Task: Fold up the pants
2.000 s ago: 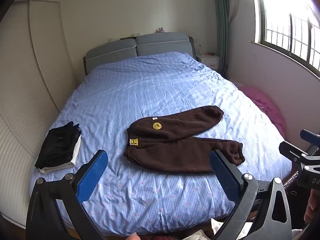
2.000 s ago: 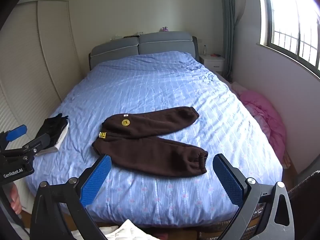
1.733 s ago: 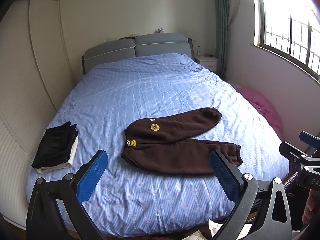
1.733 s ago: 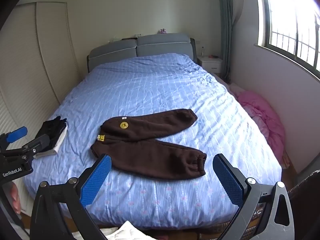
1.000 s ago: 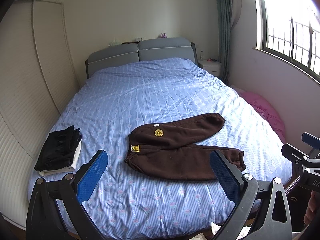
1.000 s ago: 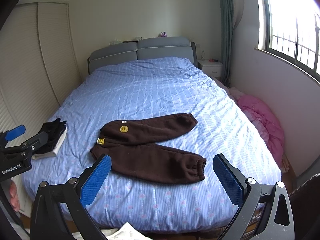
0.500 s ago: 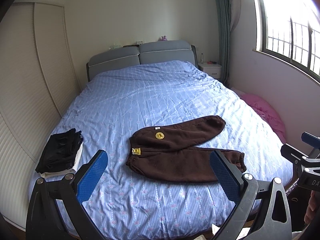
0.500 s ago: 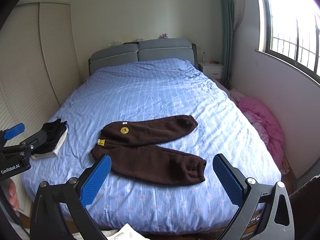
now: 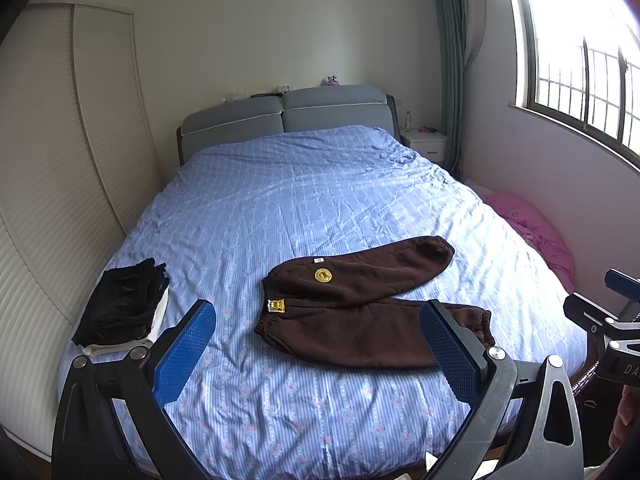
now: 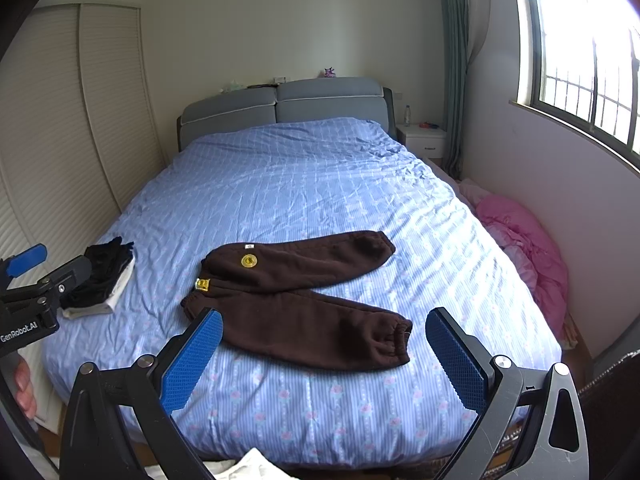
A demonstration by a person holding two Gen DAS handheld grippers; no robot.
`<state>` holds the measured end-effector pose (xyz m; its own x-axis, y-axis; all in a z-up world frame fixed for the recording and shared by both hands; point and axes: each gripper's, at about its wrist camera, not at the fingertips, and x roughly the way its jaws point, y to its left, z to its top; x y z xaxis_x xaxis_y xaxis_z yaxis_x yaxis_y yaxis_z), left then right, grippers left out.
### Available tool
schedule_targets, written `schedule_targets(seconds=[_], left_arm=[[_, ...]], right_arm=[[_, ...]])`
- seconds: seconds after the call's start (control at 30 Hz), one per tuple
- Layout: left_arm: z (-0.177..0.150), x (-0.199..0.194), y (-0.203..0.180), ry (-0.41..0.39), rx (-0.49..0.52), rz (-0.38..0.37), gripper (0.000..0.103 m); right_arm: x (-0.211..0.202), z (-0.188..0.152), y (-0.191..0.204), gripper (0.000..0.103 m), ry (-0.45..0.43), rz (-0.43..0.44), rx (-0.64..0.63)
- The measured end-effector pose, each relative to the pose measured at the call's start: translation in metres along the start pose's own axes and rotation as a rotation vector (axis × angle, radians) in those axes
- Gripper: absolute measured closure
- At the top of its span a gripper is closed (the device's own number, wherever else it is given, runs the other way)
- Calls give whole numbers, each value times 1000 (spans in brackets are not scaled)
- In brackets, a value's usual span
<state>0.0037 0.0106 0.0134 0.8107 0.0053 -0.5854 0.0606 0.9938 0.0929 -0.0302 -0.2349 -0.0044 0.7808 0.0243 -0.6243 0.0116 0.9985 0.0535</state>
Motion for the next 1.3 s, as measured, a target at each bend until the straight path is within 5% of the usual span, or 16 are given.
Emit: schedule_targets(seconds=[0.97,1.3], left_arm=[[1,6,7,7,-19,15,0],[-13,29,21,63,-19,82,0]], right_arm=[[5,-6,3,0,25,6,-8],[36,-4,4,0,91,15,24]])
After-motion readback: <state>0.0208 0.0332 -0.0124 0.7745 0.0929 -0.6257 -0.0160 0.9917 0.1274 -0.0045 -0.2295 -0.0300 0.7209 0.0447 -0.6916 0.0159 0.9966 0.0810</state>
